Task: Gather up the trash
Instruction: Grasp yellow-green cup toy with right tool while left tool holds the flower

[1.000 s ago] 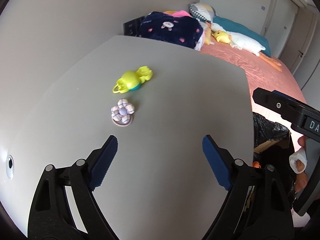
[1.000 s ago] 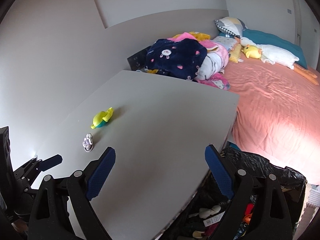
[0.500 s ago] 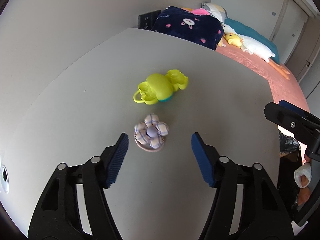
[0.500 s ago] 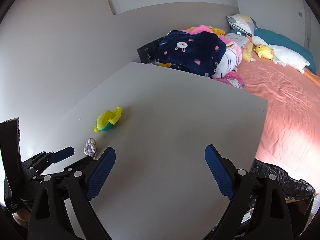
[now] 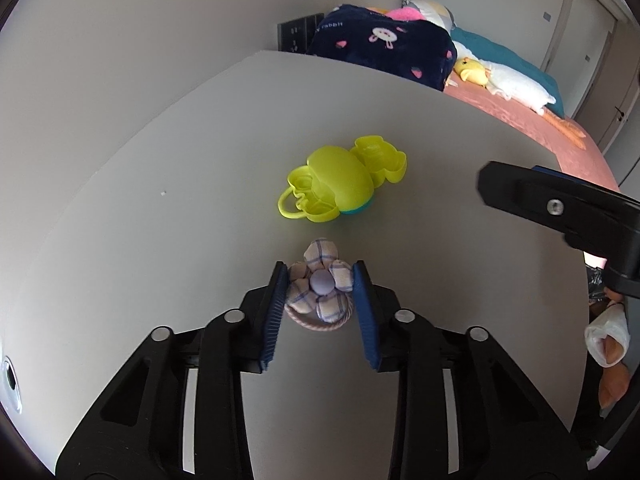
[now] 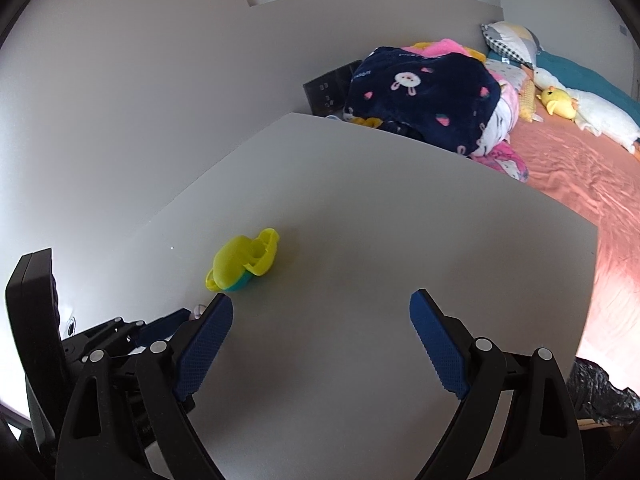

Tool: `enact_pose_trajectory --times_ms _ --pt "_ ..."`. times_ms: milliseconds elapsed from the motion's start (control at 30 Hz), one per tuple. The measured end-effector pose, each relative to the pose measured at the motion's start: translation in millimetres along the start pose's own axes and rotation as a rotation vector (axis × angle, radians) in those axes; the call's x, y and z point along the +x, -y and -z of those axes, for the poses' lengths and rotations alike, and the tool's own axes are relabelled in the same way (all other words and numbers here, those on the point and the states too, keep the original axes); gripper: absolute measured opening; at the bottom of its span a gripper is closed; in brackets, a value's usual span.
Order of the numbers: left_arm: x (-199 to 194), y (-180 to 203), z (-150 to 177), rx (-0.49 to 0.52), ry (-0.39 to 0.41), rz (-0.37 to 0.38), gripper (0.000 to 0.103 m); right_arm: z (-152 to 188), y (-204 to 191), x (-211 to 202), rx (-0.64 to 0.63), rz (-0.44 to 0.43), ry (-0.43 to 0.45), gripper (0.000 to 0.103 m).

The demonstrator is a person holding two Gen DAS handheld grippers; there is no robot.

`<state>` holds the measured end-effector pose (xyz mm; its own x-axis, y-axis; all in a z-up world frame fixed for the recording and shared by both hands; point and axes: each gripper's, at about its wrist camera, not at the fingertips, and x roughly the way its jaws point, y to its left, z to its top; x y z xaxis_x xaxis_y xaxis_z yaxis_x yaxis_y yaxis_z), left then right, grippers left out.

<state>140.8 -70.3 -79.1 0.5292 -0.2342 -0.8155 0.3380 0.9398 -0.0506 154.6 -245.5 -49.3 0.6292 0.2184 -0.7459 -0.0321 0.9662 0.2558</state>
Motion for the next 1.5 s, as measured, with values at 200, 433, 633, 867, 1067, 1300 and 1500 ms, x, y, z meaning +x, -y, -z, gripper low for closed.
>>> enact_pose_trajectory --times_ms 200,433,633,867,1067,1300,1500 --pt "-11.2 -15.3 -1.9 -0.033 0.035 -0.019 0.02 -5.7 -15.9 20.7 -0.02 -0.028 -0.03 0.091" --pt "-26.8 -38.0 -0.1 -0.083 0.062 -0.051 0.02 -13.5 -33.5 46.8 -0.052 -0.048 -0.068 0.091" --pt "-33.2 -53.7 3.8 -0.126 0.065 -0.063 0.02 -16.6 -47.7 69.3 -0.089 -0.025 -0.098 0.083" --pt "-31.5 -57.6 2.7 -0.148 0.069 -0.06 0.02 -15.7 -59.1 80.7 -0.148 0.01 -0.116 0.056" --pt "-36.1 -57.6 3.6 -0.146 0.081 -0.05 0.02 -13.9 -62.1 67.3 -0.163 -0.009 -0.1 0.055" --pt "-52.2 -53.7 6.0 -0.134 0.104 -0.045 0.02 -15.0 -59.8 36.5 -0.156 -0.021 -0.074 0.055" --pt "-70.5 -35.6 7.3 -0.108 0.118 -0.029 0.02 -10.6 -49.5 1.0 -0.142 -0.018 -0.039 0.055"
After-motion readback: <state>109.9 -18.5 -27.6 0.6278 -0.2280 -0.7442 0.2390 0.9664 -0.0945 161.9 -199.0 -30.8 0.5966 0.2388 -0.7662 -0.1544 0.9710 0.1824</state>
